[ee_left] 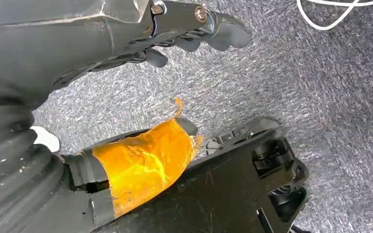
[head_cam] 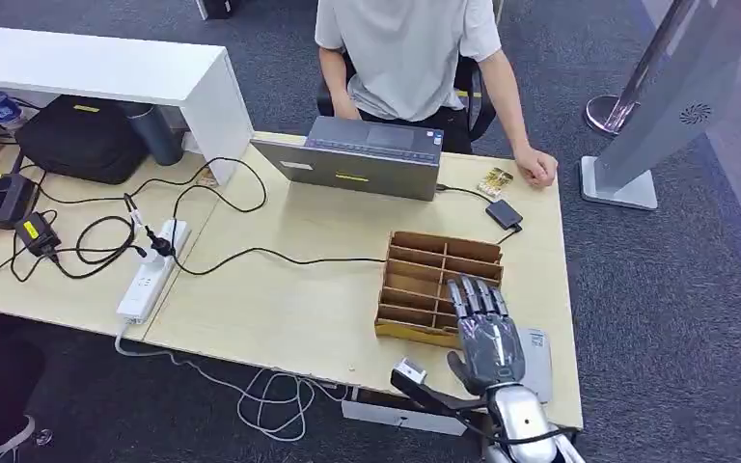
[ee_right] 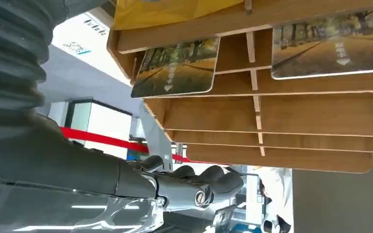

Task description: Pass the card to the sensor for recognition and then transmit it.

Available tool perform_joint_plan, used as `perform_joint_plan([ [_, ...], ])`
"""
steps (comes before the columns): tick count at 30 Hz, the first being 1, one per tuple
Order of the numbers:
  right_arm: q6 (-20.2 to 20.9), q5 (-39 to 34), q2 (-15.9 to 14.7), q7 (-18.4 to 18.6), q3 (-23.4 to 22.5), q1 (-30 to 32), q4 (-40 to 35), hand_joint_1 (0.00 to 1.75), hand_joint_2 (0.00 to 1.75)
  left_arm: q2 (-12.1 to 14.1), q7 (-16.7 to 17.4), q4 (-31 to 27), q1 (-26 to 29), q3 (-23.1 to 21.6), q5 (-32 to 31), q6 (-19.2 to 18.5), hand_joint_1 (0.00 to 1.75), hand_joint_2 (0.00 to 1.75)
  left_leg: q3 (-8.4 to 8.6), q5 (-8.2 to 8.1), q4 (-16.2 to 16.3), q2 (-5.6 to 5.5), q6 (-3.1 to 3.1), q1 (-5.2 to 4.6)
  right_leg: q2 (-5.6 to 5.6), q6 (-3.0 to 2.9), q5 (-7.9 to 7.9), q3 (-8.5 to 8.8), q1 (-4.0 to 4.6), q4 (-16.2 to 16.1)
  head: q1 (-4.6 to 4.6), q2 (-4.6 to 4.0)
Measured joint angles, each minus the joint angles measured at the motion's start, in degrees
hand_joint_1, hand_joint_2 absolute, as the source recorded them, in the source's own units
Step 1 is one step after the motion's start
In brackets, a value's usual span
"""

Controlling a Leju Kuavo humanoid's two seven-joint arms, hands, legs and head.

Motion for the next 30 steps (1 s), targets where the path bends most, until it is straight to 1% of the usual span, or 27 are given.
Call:
perform_joint_plan([
  [4, 0.00, 0.00, 0.35, 0.02, 0.11, -0.07, 0.66, 0.00, 1.75, 0.00, 0.00, 0.00, -0.03, -0.02, 0.00, 0.00, 0.00, 1.75, 0.00, 0.00, 0.00, 0.00, 0.00, 0.00, 0.00, 0.00, 0.00, 0.00, 0.00, 0.00, 0.00, 0.00],
  [5, 0.00, 0.00, 0.42, 0.00, 0.13, -0.12, 0.83, 1.75, 1.75, 0.00, 0.00, 0.00, -0.04, -0.02, 0.00, 0.00, 0.00, 1.75, 0.00, 0.00, 0.00, 0.00, 0.00, 0.00, 0.00, 0.00, 0.00, 0.00, 0.00, 0.00, 0.00, 0.00],
  [17, -0.48, -1.99, 0.66, -0.70, 0.35, -0.26, 1.99, 1.75, 1.75, 0.00, 0.00, 0.00, -0.07, -0.02, 0.00, 0.00, 0.00, 1.75, 0.00, 0.00, 0.00, 0.00, 0.00, 0.00, 0.00, 0.00, 0.00, 0.00, 0.00, 0.00, 0.00, 0.00],
  [20, -0.72, -2.16, 0.68, -0.90, 0.37, -0.43, 2.38, 1.75, 1.75, -0.22, 0.26, 0.00, -0.11, -0.02, 0.17, 0.79, 0.00, 1.75, 0.00, 0.00, 0.00, 0.00, 0.00, 0.00, 0.00, 0.00, 0.00, 0.00, 0.00, 0.00, 0.00, 0.00],
  [30, -1.55, -3.67, 0.79, -1.33, 0.37, -0.86, 3.10, 1.75, 1.75, -0.46, 0.55, 0.00, -0.16, -0.02, 0.09, 0.85, 0.00, 1.75, 0.00, 0.00, 0.00, 0.00, 0.00, 0.00, 0.00, 0.00, 0.00, -0.01, 0.00, 0.00, 0.00, 0.00],
])
